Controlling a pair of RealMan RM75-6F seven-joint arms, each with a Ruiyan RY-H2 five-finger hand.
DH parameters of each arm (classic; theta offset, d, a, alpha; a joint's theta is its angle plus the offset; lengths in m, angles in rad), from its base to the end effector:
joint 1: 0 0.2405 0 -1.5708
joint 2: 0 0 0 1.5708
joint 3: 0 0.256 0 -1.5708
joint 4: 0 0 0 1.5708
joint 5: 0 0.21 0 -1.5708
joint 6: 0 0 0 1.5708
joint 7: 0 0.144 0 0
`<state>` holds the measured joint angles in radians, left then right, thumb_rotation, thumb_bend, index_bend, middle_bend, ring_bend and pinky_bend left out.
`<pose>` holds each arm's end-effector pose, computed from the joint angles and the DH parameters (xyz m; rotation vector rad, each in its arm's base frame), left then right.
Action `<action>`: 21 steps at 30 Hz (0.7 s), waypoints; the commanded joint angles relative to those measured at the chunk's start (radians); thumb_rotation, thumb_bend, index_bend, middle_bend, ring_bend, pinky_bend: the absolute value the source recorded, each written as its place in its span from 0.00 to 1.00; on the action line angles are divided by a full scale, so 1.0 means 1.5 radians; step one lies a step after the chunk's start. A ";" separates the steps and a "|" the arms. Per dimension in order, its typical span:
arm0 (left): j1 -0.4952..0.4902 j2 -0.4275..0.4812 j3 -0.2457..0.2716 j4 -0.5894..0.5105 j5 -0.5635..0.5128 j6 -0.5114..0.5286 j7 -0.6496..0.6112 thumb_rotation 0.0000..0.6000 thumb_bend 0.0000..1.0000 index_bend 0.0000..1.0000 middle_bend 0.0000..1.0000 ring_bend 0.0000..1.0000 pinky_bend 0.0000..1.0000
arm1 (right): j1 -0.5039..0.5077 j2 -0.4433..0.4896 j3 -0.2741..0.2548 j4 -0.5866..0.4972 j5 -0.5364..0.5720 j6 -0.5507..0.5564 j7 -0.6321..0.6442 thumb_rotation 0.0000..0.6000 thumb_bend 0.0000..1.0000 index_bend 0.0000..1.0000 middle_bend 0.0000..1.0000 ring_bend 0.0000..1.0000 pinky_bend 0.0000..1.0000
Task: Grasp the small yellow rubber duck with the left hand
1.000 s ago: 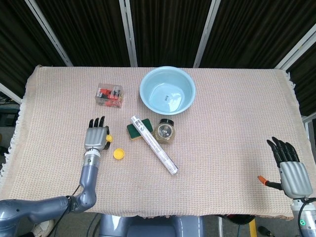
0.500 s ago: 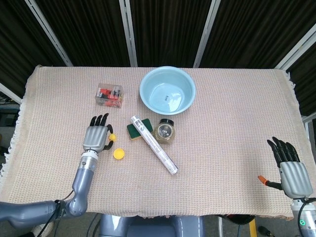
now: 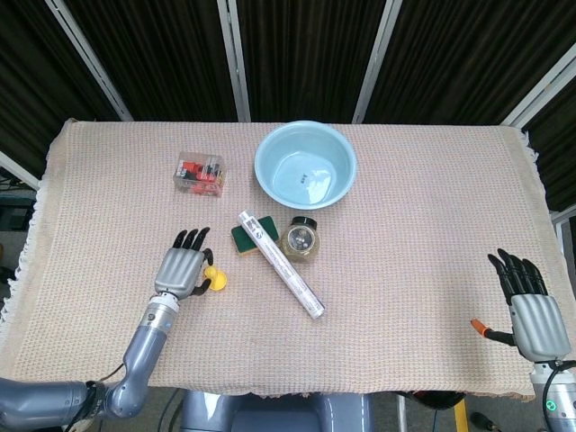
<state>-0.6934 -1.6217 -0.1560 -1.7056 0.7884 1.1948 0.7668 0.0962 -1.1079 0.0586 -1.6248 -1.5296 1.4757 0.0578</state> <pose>-0.1443 0.2971 -0.0303 -1.7500 -1.0137 -0.7015 -0.3030 -0.1860 0.1598 1.3974 -0.9310 0.9772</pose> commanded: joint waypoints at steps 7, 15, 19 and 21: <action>-0.005 -0.031 0.008 0.031 -0.010 0.000 0.006 1.00 0.37 0.44 0.00 0.00 0.00 | 0.000 0.001 0.001 0.000 -0.001 0.001 0.003 1.00 0.05 0.02 0.00 0.00 0.04; -0.008 -0.050 0.011 0.052 -0.016 0.001 0.010 1.00 0.34 0.38 0.00 0.00 0.00 | -0.001 0.001 0.000 -0.001 -0.003 0.003 0.004 1.00 0.05 0.02 0.00 0.00 0.03; -0.009 -0.056 0.015 0.057 -0.010 0.002 0.010 1.00 0.31 0.29 0.00 0.00 0.00 | -0.001 0.001 0.000 0.000 -0.002 0.003 0.004 1.00 0.05 0.02 0.00 0.00 0.03; -0.008 -0.055 0.016 0.057 -0.006 0.003 0.008 1.00 0.28 0.23 0.00 0.00 0.00 | -0.001 0.001 0.000 0.001 -0.002 0.003 0.004 1.00 0.05 0.02 0.00 0.00 0.03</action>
<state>-0.7062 -1.7043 -0.1326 -1.6200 0.7789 1.1982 0.7801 0.0942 -1.1065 0.0589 -1.6244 -1.5331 1.4807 0.0637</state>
